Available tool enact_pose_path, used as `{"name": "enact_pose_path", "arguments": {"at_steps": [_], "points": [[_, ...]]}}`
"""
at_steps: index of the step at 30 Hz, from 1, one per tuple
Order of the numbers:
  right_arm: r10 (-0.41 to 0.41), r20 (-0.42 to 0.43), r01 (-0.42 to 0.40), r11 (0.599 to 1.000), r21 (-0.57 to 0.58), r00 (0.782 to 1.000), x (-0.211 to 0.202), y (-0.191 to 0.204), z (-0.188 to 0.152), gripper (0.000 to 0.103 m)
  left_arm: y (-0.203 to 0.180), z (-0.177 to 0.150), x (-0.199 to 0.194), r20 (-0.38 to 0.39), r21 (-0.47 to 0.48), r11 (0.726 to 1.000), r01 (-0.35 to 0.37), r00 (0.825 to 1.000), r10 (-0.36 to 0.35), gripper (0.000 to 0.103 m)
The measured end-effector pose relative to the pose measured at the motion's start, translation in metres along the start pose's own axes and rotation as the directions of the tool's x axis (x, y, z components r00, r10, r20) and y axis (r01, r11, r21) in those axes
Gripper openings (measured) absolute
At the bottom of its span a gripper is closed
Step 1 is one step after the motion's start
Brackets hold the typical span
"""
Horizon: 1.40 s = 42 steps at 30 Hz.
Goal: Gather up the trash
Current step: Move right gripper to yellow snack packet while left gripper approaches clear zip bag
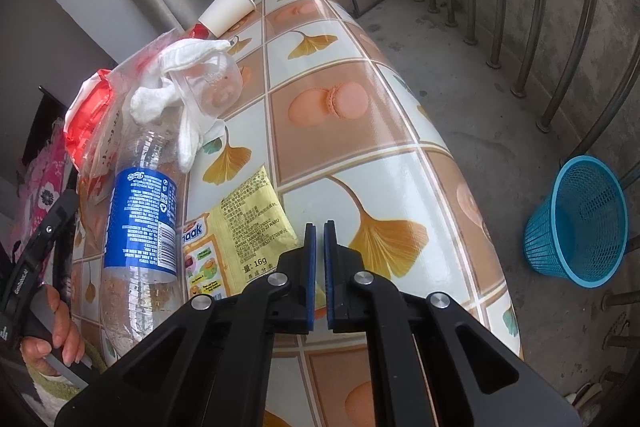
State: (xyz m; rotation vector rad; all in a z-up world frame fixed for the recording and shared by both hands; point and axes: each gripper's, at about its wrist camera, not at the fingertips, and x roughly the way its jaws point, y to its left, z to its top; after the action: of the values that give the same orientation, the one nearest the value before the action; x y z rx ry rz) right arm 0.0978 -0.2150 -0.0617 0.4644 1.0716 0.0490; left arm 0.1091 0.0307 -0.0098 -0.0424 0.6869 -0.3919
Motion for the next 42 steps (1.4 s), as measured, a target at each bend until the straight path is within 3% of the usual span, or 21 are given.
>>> {"name": "enact_pose_path", "arguments": {"at_steps": [3, 10, 14, 24, 26, 28, 30, 35, 42], "points": [[0.010, -0.006, -0.010, 1.000, 0.006, 1.000, 0.002, 0.000, 0.001, 0.004, -0.005, -0.005, -0.009, 0.034, 0.060, 0.998, -0.010, 0.999, 0.007, 0.075], [0.060, -0.011, -0.059, 0.997, 0.039, 0.998, 0.001, -0.001, 0.004, 0.004, -0.019, -0.018, -0.002, 0.028, 0.236, 0.956, -0.173, 0.985, 0.171, 0.075], [0.102, -0.004, -0.101, 0.993, 0.060, 0.995, -0.004, -0.001, 0.004, 0.004, -0.010, -0.021, 0.001, 0.009, 0.211, 0.962, -0.174, 0.984, 0.176, 0.075], [0.188, -0.025, -0.184, 0.975, 0.121, 0.982, -0.008, -0.010, -0.002, 0.006, 0.005, -0.021, 0.010, -0.020, 0.134, 0.978, -0.160, 0.986, 0.164, 0.042], [0.167, -0.037, -0.163, 0.981, 0.107, 0.985, -0.012, -0.011, -0.007, 0.014, 0.007, -0.022, 0.010, -0.023, 0.116, 0.982, -0.150, 0.988, 0.153, 0.035], [0.123, -0.047, -0.119, 0.988, 0.094, 0.991, -0.013, -0.011, -0.012, 0.038, 0.009, -0.021, 0.011, -0.025, 0.099, 0.985, -0.142, 0.989, 0.145, 0.027], [0.101, -0.051, -0.097, 0.992, 0.081, 0.994, -0.015, -0.011, -0.017, 0.039, 0.012, -0.022, 0.012, -0.024, 0.084, 0.987, -0.137, 0.990, 0.139, 0.024], [-0.029, -0.045, 0.026, 0.997, -0.066, 0.999, -0.009, 0.012, -0.024, 0.039, 0.016, -0.022, 0.011, -0.016, 0.039, 0.992, -0.122, 0.992, 0.122, 0.014], [-0.121, 0.001, 0.119, 0.967, -0.224, 0.993, -0.004, 0.038, -0.030, 0.007, 0.017, -0.018, -0.007, 0.041, 0.020, 0.991, -0.135, 0.990, 0.134, 0.002]]}}
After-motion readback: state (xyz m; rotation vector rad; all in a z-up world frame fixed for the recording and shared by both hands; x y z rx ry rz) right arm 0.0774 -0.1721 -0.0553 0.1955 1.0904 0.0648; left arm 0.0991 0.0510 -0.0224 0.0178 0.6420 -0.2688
